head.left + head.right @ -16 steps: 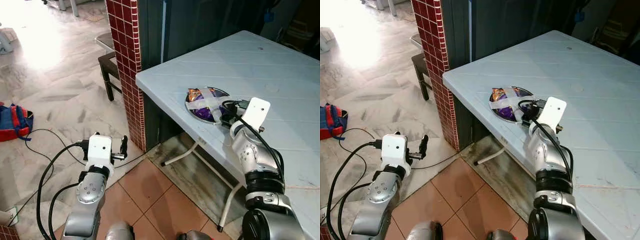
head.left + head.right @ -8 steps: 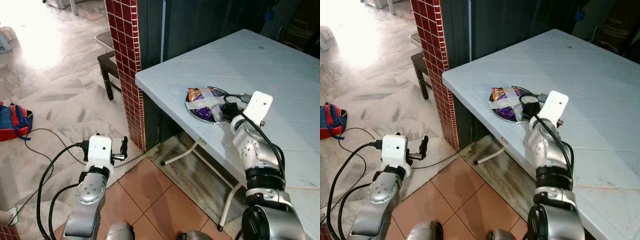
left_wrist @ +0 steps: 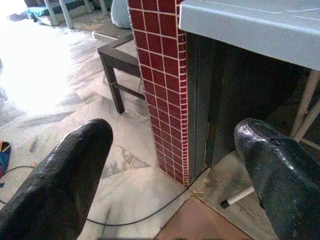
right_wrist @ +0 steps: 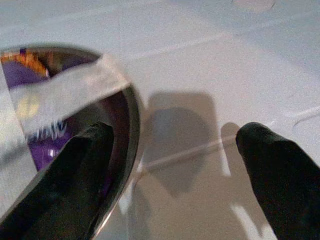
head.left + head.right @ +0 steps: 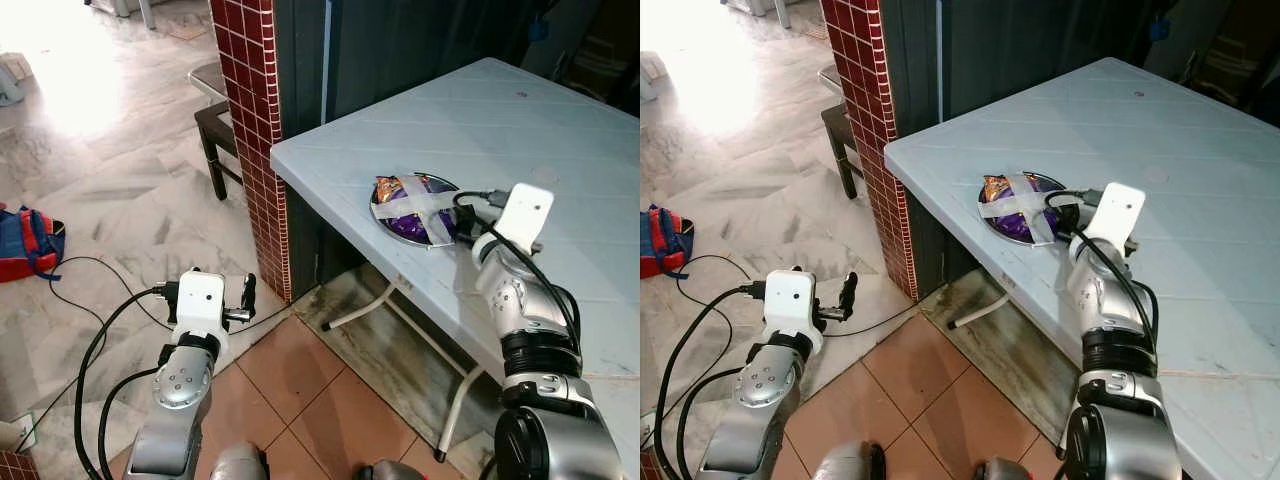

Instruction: Restocking fridge

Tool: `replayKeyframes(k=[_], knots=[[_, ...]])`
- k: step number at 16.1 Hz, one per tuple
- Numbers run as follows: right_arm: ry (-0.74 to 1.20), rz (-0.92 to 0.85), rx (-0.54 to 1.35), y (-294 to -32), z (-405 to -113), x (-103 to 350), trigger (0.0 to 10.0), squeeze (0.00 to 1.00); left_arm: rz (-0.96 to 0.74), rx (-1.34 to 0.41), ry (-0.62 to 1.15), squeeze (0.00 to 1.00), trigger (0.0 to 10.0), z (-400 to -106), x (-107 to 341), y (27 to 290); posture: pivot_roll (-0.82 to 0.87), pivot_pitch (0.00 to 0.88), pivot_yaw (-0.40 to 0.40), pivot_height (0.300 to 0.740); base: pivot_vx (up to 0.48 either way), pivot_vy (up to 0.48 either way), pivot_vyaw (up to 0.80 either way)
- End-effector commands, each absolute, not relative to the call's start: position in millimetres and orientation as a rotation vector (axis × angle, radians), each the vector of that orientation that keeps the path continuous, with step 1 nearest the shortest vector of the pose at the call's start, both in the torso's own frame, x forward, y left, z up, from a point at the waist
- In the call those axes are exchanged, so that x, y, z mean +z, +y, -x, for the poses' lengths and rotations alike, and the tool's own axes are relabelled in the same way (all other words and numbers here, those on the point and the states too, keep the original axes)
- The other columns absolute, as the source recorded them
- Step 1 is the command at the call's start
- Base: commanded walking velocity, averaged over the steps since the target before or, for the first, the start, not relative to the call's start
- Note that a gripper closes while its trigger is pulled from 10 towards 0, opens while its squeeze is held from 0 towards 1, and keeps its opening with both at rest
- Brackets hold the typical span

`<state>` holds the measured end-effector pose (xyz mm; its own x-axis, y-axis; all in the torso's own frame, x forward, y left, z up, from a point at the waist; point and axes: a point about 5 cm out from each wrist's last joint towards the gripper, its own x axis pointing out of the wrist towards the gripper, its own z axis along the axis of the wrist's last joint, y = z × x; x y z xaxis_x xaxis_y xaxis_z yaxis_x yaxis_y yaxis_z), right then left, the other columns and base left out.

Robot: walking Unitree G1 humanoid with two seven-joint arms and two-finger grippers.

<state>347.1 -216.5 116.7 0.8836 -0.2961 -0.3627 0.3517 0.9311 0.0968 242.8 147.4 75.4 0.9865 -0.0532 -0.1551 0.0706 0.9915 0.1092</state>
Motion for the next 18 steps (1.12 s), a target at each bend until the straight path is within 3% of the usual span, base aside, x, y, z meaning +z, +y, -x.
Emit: replayKeyframes(k=[1, 5, 18], knots=[[0.386, -0.184, -0.318, -213, -347, 111, 0.0, 0.0, -0.119, -0.067, 0.155, 0.0, 10.0, -242, 77, 148, 0.09, 0.038, -0.004, 0.74, 0.0, 0.0, 0.0], [0.412, -0.187, -0.22, -199, -347, 104, 0.0, 0.0, -0.122, -0.067, 0.155, 0.0, 10.0, -242, 77, 148, 0.1, 0.036, -0.005, 0.74, 0.0, 0.0, 0.0], [0.518, -0.332, -0.202, -190, -341, 92, 0.0, 0.0, -0.122, -0.07, 0.154, 0.0, 10.0, -243, 77, 147, 0.09, 0.035, -0.008, 0.74, 0.0, 0.0, 0.0]])
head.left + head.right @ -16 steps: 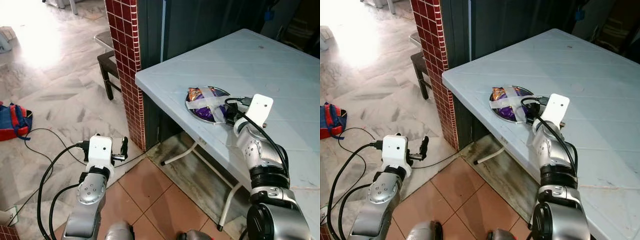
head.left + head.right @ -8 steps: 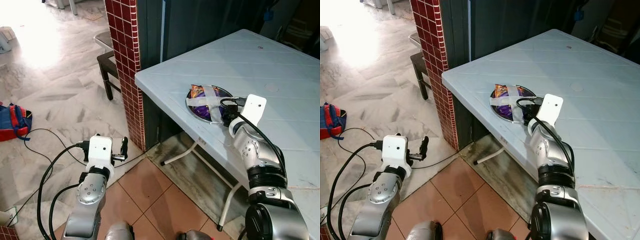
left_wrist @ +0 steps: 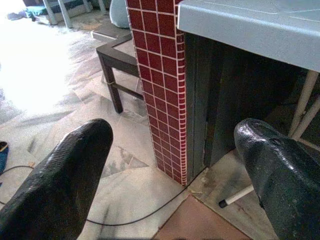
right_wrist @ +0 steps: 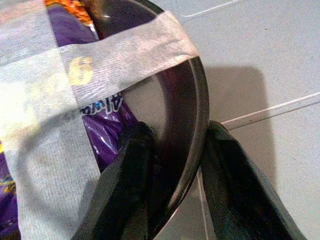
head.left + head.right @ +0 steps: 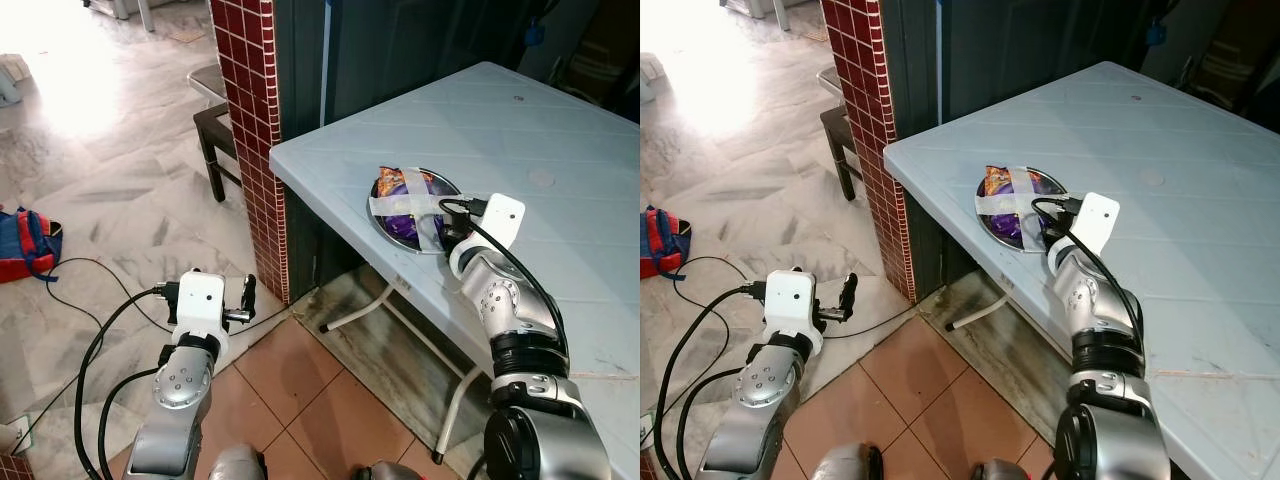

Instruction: Restocking fridge

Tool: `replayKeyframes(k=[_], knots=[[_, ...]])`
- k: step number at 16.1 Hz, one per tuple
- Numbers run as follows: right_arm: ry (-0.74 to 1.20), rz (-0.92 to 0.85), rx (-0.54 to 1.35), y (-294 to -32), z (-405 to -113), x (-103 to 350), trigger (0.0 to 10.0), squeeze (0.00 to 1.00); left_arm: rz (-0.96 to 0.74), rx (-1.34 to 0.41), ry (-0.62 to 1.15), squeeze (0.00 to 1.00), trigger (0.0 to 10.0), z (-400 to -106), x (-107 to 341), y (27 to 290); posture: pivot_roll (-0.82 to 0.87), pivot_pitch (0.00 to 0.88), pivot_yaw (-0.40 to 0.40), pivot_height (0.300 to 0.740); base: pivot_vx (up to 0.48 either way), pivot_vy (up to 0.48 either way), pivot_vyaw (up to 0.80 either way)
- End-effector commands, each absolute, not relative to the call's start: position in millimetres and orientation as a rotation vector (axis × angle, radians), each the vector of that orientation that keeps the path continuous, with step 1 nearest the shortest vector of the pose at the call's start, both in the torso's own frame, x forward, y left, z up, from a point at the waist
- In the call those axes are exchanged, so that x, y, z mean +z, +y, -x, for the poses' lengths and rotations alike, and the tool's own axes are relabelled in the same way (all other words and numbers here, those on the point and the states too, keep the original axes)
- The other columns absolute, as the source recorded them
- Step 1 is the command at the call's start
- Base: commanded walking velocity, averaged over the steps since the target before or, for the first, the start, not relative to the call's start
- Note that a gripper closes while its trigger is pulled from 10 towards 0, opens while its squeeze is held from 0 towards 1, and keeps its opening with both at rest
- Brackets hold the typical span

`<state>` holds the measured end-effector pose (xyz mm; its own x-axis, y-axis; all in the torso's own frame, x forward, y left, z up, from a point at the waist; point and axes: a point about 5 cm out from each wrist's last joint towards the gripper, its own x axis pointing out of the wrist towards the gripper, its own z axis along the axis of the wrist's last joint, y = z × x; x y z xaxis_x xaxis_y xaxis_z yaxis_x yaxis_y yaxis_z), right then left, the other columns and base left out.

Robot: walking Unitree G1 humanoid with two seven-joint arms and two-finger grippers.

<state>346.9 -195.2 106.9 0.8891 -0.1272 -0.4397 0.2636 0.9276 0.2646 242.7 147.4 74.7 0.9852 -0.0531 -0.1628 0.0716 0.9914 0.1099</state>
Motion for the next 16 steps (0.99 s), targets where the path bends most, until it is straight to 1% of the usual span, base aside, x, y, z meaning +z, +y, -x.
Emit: replayKeyframes(k=[1, 6, 10, 11, 16], knots=[[0.521, -0.386, -0.211, -187, -342, 94, 0.0, 0.0, -0.121, -0.069, 0.153, 0.0, 10.0, -243, 77, 147, 0.09, 0.036, -0.009, 0.74, 0.0, 0.0, 0.0], [0.471, -0.436, -0.267, -185, -339, 106, 0.0, 0.0, -0.12, -0.067, 0.154, 0.0, 10.0, -242, 77, 148, 0.09, 0.037, -0.009, 0.74, 0.0, 0.0, 0.0], [0.401, -0.477, -0.351, -183, -327, 112, 0.0, 0.0, -0.12, -0.072, 0.154, 0.0, 10.0, -243, 77, 148, 0.09, 0.034, -0.005, 0.74, 0.0, 0.0, 0.0], [0.382, -0.479, -0.404, -184, -321, 112, 0.0, 0.0, -0.12, -0.074, 0.153, 0.0, 10.0, -244, 77, 147, 0.09, 0.033, -0.006, 0.74, 0.0, 0.0, 0.0], [0.307, -0.468, -0.46, -194, -321, 123, 0.0, 0.0, -0.119, -0.07, 0.143, 0.0, 10.0, -245, 78, 147, 0.09, 0.029, -0.01, 0.74, 0.0, 0.0, 0.0]])
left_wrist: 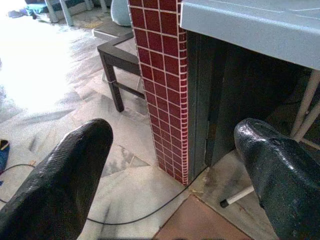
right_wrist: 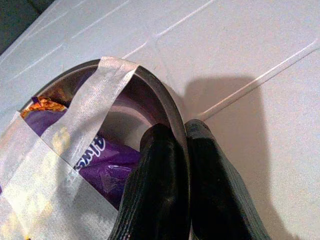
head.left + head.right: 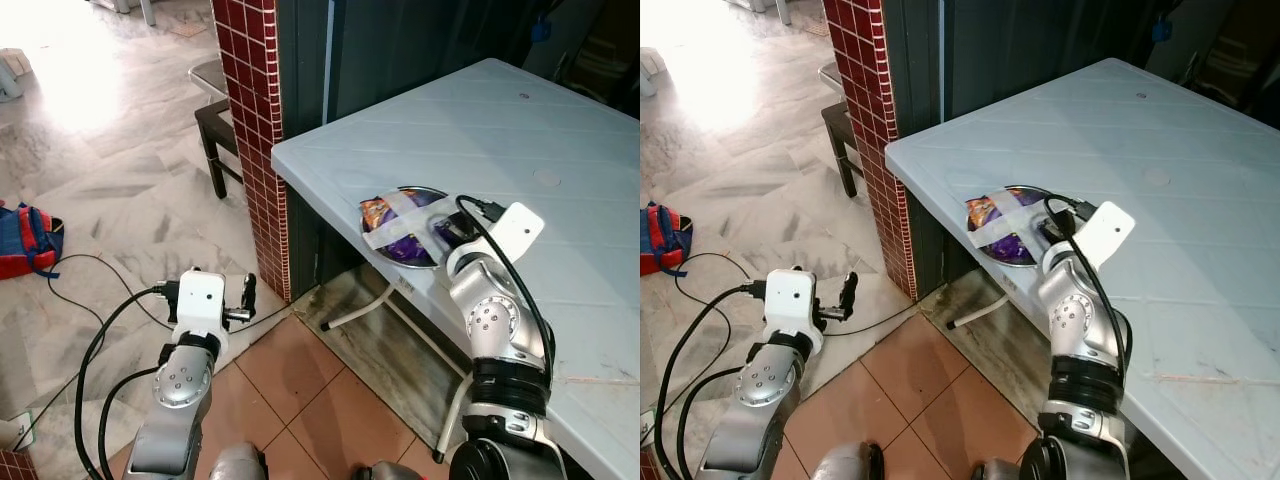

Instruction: Restocking fridge

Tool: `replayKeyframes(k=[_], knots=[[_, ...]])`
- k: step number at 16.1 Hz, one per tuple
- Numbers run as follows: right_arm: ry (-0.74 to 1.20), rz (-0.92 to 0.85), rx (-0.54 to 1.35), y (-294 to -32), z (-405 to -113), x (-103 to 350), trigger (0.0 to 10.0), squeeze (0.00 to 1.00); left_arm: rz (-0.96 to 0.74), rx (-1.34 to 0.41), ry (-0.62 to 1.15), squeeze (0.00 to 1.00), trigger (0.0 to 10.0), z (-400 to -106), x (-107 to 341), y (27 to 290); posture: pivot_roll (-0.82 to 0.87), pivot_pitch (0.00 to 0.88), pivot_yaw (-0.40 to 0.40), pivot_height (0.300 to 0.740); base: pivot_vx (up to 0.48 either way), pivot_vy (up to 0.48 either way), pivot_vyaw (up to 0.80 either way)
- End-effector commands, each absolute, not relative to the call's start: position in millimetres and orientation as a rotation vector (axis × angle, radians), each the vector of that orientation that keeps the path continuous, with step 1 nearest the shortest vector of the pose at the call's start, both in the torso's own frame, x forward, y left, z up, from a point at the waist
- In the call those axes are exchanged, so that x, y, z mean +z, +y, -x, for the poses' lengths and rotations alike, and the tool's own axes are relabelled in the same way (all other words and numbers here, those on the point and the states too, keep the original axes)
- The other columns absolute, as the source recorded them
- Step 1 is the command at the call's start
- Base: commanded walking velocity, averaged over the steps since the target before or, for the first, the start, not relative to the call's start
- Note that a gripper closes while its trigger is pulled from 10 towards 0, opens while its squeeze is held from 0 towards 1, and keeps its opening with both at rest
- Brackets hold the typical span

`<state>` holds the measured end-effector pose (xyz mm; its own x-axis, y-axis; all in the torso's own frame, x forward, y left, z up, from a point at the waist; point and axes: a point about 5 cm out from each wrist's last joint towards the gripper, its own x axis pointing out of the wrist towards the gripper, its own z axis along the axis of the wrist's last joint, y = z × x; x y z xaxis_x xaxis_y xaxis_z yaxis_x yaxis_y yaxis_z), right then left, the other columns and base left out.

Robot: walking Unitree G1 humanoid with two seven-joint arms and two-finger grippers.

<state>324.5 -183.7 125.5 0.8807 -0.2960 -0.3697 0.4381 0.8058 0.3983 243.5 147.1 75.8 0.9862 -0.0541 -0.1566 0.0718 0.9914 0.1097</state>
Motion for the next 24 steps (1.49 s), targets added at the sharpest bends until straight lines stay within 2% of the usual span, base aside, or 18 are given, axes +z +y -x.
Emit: replayKeyframes(k=[1, 4, 6, 7, 8, 14, 18, 19, 20, 24], knots=[[0.292, -0.453, -0.47, -197, -319, 125, 0.0, 0.0, -0.119, -0.068, 0.141, 0.0, 10.0, -245, 78, 147, 0.09, 0.028, -0.012, 0.74, 0.0, 0.0, 0.0], [0.229, -0.226, -0.471, -212, -304, 125, 0.0, 0.0, -0.115, -0.064, 0.148, 0.0, 10.0, -240, 75, 147, 0.08, 0.02, -0.007, 0.74, 0.0, 0.0, 0.0], [0.211, -0.079, -0.395, -217, -287, 112, 0.0, 0.0, -0.108, -0.081, 0.164, 0.0, 10.0, -237, 71, 146, 0.07, 0.01, 0.004, 0.74, 0.0, 0.0, 0.0], [0.201, -0.034, -0.362, -217, -284, 108, 2.3, 0.0, -0.104, -0.089, 0.164, 0.0, 10.0, -237, 71, 144, 0.07, 0.01, 0.009, 0.74, 0.0, 0.0, 0.0], [0.195, 0.023, -0.327, -218, -278, 104, 10.0, 0.0, -0.101, -0.106, 0.164, 0.0, 10.0, -238, 71, 142, 0.06, 0.011, 0.017, 0.74, 0.0, 0.0, 0.0], [0.308, 0.11, -0.442, -237, -267, 83, 10.0, 0.0, -0.101, -0.125, 0.165, 0.0, 10.0, -240, 71, 138, 0.06, 0.014, 0.02, 0.74, 0.0, 0.0, 0.0], [0.436, -0.117, -0.551, -241, -257, 60, 10.0, 0.0, -0.108, -0.123, 0.147, 0.0, 10.0, -241, 76, 136, 0.06, 0.014, 0.013, 0.74, 0.0, 0.0, 0.0], [0.445, -0.141, -0.563, -240, -256, 58, 10.0, 0.77, -0.11, -0.123, 0.148, 0.0, 10.0, -241, 76, 136, 0.06, 0.014, 0.013, 0.74, 0.0, 0.0, 0.0], [0.464, -0.175, -0.57, -237, -256, 55, 10.0, 1.0, -0.112, -0.125, 0.147, 0.0, 10.0, -241, 76, 136, 0.06, 0.015, 0.013, 0.74, 0.0, 0.0, 0.0], [0.508, -0.173, -0.542, -232, -255, 48, 10.0, 1.0, -0.116, -0.129, 0.15, 0.0, 10.0, -242, 75, 136, 0.06, 0.015, 0.017, 0.74, 0.0, 0.0, 0.0]])
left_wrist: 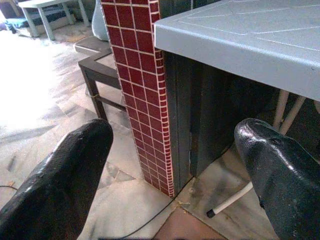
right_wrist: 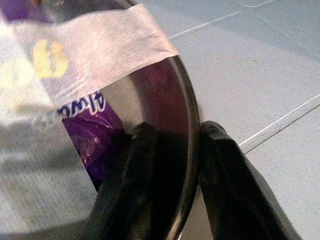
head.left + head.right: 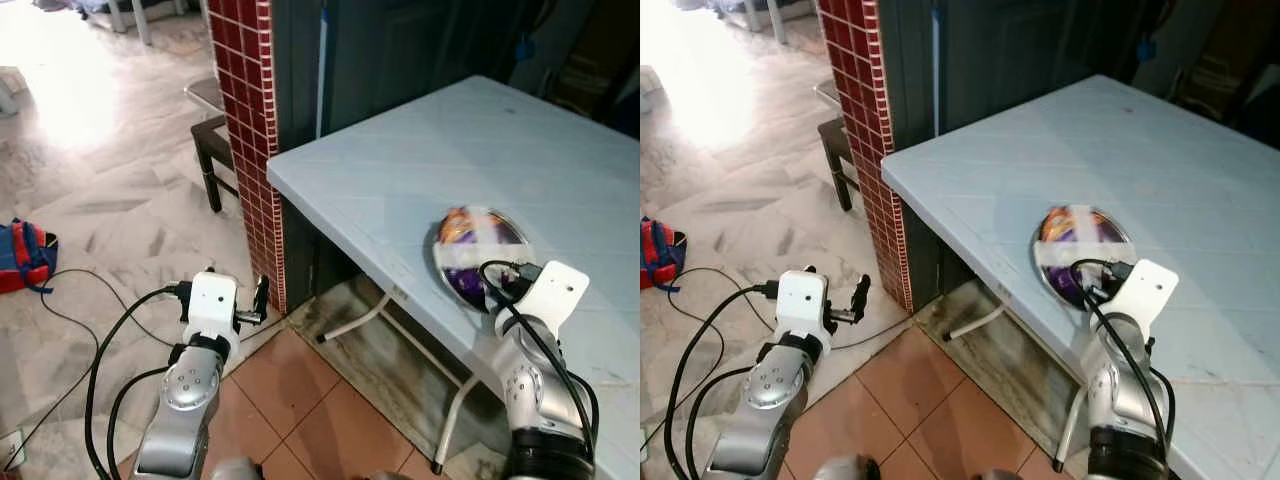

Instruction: Restocking fridge

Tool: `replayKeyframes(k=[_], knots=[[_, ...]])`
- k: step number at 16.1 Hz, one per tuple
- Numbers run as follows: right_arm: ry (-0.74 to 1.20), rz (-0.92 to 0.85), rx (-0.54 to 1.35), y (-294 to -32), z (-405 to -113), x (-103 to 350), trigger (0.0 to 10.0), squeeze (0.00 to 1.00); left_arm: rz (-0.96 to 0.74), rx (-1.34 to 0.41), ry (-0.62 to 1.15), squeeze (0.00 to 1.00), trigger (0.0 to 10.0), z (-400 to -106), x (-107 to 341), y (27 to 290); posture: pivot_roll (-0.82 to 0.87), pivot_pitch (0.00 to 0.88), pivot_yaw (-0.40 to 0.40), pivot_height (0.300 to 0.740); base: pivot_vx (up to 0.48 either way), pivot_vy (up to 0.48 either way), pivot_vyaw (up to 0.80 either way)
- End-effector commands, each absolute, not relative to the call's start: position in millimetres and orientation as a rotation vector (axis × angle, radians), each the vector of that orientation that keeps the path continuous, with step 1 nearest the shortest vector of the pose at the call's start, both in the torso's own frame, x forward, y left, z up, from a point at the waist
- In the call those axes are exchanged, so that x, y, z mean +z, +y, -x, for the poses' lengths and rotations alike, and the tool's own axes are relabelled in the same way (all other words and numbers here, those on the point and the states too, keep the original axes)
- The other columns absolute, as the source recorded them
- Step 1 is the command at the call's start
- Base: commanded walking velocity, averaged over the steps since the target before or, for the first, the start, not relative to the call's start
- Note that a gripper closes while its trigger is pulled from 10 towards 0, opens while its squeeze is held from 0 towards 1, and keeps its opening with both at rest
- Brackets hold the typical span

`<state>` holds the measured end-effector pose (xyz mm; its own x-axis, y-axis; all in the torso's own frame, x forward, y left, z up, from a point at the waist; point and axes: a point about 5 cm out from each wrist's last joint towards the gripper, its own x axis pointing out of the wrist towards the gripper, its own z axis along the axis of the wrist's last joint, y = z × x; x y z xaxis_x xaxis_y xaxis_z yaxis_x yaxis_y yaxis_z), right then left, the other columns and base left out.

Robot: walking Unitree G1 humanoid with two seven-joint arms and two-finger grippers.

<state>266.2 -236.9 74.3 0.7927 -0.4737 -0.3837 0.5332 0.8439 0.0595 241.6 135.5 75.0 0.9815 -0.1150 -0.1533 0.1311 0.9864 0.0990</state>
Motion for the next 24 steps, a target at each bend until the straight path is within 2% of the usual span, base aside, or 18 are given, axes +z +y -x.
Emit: replayKeyframes(k=[1, 2, 8, 9, 13, 18, 20, 24], knots=[[0.48, -0.123, -0.512, -232, -257, 51, 10.0, 1.0, -0.117, -0.13, 0.149, 0.0, 10.0, -242, 75, 136, 0.06, 0.014, 0.016, 0.74, 0.0, 0.0, 0.0], [0.425, -0.06, -0.479, -233, -261, 58, 10.0, 1.0, -0.119, -0.13, 0.149, 0.0, 10.0, -243, 76, 136, 0.06, 0.014, 0.018, 0.74, 0.0, 0.0, 0.0], [0.379, -0.15, -0.448, -228, -273, 68, 10.0, 0.98, -0.125, -0.135, 0.145, 0.0, 10.0, -244, 76, 136, 0.06, 0.014, 0.02, 0.74, 0.0, 0.0, 0.0], [0.372, -0.181, -0.431, -226, -276, 70, 10.0, 0.0, -0.126, -0.137, 0.144, 0.0, 10.0, -244, 76, 135, 0.06, 0.013, 0.019, 0.74, 0.0, 0.0, 0.0], [0.277, -0.189, -0.403, -228, -292, 91, 10.0, 0.0, -0.127, -0.135, 0.142, 0.0, 10.0, -245, 77, 135, 0.06, 0.011, 0.016, 0.74, 0.0, 0.0, 0.0], [0.217, -0.13, -0.377, -229, -297, 103, 10.0, 0.0, -0.125, -0.134, 0.143, 0.0, 10.0, -245, 77, 135, 0.06, 0.012, 0.014, 0.74, 0.0, 0.0, 0.0], [0.204, -0.119, -0.374, -231, -301, 106, 10.0, 1.0, -0.124, -0.133, 0.144, 0.0, 10.0, -245, 77, 135, 0.06, 0.012, 0.015, 0.74, 0.0, 0.0, 0.0], [0.204, -0.067, -0.37, -238, -309, 107, 10.0, 1.0, -0.126, -0.131, 0.145, 0.0, 10.0, -245, 76, 136, 0.07, 0.01, 0.012, 0.74, 0.0, 0.0, 0.0]])
